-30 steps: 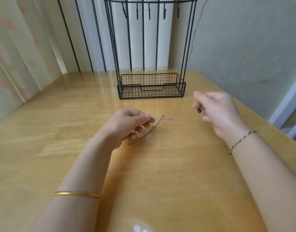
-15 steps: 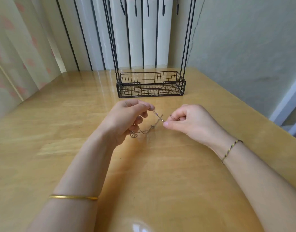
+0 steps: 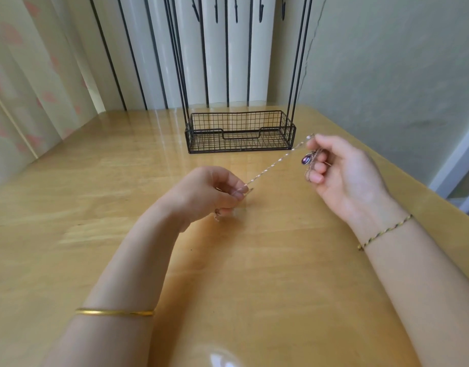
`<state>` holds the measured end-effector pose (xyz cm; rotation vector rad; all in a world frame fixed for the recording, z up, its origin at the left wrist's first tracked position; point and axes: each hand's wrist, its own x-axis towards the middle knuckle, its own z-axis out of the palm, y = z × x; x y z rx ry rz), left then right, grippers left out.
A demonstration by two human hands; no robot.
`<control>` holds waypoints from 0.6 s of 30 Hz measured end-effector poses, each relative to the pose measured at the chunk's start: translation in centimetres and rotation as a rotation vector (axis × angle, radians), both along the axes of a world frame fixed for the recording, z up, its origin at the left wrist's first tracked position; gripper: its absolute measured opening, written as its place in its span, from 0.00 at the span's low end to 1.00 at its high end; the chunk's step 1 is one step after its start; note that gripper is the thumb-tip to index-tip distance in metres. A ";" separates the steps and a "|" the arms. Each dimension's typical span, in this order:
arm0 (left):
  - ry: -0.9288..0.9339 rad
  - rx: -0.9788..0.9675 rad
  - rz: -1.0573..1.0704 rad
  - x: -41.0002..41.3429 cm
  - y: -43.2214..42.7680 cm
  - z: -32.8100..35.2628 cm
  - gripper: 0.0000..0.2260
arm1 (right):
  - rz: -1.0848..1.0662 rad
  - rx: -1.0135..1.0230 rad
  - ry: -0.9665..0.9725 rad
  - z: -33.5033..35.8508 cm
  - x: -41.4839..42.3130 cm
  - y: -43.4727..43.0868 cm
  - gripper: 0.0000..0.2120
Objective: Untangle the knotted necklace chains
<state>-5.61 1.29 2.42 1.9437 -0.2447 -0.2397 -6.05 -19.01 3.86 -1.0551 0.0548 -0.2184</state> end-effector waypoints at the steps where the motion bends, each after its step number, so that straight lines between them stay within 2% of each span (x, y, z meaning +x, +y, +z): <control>1: -0.004 0.013 0.003 0.1 0.0 -0.1 0.10 | -0.007 0.068 0.010 0.1 0.1 -0.1 0.11; 8: -0.017 -0.009 0.027 0.2 0.4 0.0 0.05 | -0.125 0.351 0.023 0.5 0.5 -1.4 0.11; 14: 0.071 -0.240 0.084 0.2 0.4 0.3 0.08 | -0.186 0.388 0.039 0.1 0.8 -1.9 0.11; 18: 0.064 -0.319 0.267 0.7 0.8 0.0 0.12 | -0.214 0.376 0.046 -0.1 1.0 -2.2 0.10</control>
